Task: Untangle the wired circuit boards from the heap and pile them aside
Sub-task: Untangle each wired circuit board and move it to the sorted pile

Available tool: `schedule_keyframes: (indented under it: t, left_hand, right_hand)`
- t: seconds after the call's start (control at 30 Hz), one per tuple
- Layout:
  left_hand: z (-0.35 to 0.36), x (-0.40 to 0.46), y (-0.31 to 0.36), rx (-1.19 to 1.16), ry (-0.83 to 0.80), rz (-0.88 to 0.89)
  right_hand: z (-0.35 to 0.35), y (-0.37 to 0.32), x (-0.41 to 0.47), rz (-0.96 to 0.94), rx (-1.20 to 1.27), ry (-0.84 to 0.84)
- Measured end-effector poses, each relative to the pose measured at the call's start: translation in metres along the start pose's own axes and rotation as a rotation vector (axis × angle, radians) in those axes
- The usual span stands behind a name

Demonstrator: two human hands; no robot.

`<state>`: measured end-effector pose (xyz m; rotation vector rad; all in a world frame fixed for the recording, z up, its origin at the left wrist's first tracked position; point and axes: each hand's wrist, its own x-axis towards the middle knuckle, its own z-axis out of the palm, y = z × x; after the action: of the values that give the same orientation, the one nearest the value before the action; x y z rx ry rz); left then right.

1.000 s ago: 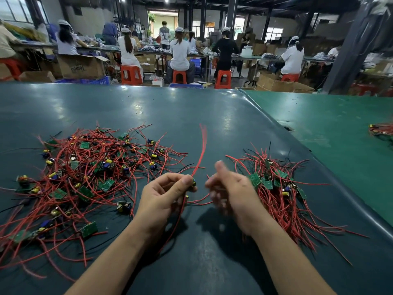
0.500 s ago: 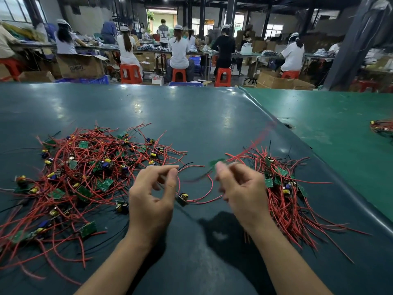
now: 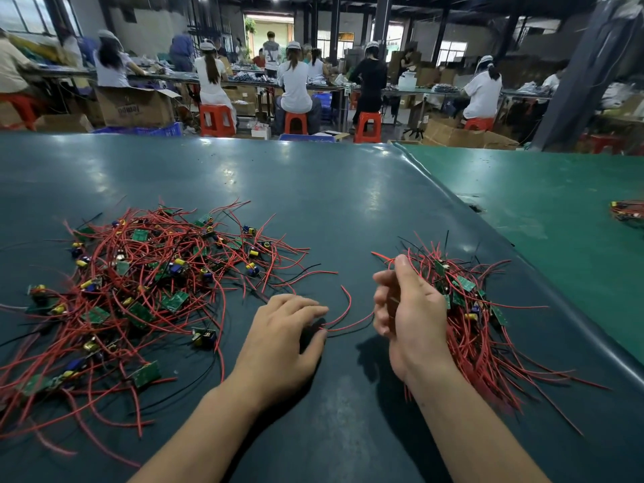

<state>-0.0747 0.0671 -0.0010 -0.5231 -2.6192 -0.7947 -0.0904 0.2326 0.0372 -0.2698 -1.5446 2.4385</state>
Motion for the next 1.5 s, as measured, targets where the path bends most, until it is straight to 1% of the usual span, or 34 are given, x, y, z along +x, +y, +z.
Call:
schedule_keyframes:
  t: [0.07, 0.13, 0.2, 0.23, 0.27, 0.3, 0.37, 0.43, 0.53, 0.67, 0.73, 0.83, 0.9, 0.97, 1.0, 1.07, 1.1, 1.17, 1.2, 1.27, 1.33, 1.4, 1.47, 1.5]
  left_hand:
    - [-0.001, 0.000, 0.001, 0.024, 0.054, -0.002]
    - [-0.006, 0.001, -0.002, 0.136, 0.206, -0.045]
    - [-0.015, 0.002, -0.009, 0.295, 0.383, -0.200]
    - [-0.020, 0.002, -0.014, 0.373, 0.433, -0.303]
    - [-0.025, 0.002, -0.018, 0.430, 0.431, -0.415]
    - [-0.029, 0.002, -0.021, 0.459, 0.385, -0.532]
    - [-0.034, 0.002, -0.024, 0.509, 0.215, -0.719]
    - [-0.033, 0.001, -0.025, 0.564, 0.099, -0.756]
    - [-0.034, 0.001, -0.029, 0.515, 0.103, -0.695]
    - [-0.035, 0.002, -0.028, 0.423, 0.218, -0.635]
    - [-0.037, 0.001, -0.026, 0.372, 0.320, -0.579]
    - [-0.037, 0.001, -0.023, 0.305, 0.564, -0.409]
    - [-0.036, 0.002, -0.020, 0.263, 0.698, -0.304]
    - [-0.034, 0.002, -0.014, 0.190, 0.785, -0.183]
    - [-0.032, 0.002, -0.010, 0.153, 0.803, -0.103]
    - [-0.028, -0.001, 0.000, 0.080, 0.787, 0.067]
    - [-0.026, -0.002, 0.005, 0.024, 0.745, 0.152]
    - [-0.020, -0.007, 0.013, -0.103, 0.607, 0.290]
    - [-0.017, -0.008, 0.016, -0.149, 0.548, 0.326]
    - [-0.016, -0.008, 0.020, -0.212, 0.476, 0.342]
    - [-0.017, -0.007, 0.019, -0.288, 0.438, 0.330]
    - [-0.019, -0.007, 0.018, -0.411, 0.394, 0.294]
    - [-0.019, -0.008, 0.018, -0.602, 0.334, 0.222]
    - [-0.017, -0.009, 0.018, -0.681, 0.305, 0.191]
  right_hand:
    - [0.000, -0.001, -0.002, -0.053, -0.043, -0.015]
    - [0.000, 0.000, -0.003, -0.075, -0.083, -0.018]
    - [0.000, 0.000, -0.003, -0.084, -0.115, -0.024]
    - [0.000, 0.001, -0.003, -0.088, -0.121, -0.028]
    - [-0.001, 0.001, -0.003, -0.092, -0.124, -0.031]
    - [-0.001, 0.001, -0.002, -0.094, -0.127, -0.033]
    - [-0.001, 0.002, -0.002, -0.095, -0.137, -0.042]
    - [-0.001, 0.003, -0.002, -0.094, -0.157, -0.062]
    - [-0.001, 0.004, -0.003, -0.101, -0.195, -0.086]
    - [0.000, 0.003, -0.005, -0.113, -0.218, -0.103]
    - [0.000, 0.002, -0.006, -0.116, -0.222, -0.110]
    - [0.000, 0.003, -0.007, -0.109, -0.255, -0.123]
    - [0.000, 0.007, -0.007, -0.103, -0.284, -0.152]
    - [0.000, 0.012, -0.006, -0.140, -0.382, -0.182]
    - [0.000, 0.015, -0.005, -0.177, -0.457, -0.202]
    - [0.001, 0.019, -0.005, -0.243, -0.591, -0.252]
    - [0.002, 0.021, -0.005, -0.257, -0.641, -0.298]
    - [0.000, 0.024, -0.007, -0.291, -0.743, -0.415]
    - [0.000, 0.026, -0.007, -0.324, -0.787, -0.463]
    - [-0.001, 0.027, -0.008, -0.389, -0.829, -0.494]
    - [-0.001, 0.028, -0.008, -0.392, -0.793, -0.464]
    - [0.002, 0.027, -0.007, -0.306, -0.626, -0.428]
    - [0.004, 0.022, -0.007, -0.166, -0.421, -0.359]
    - [0.005, 0.020, -0.007, -0.110, -0.357, -0.321]
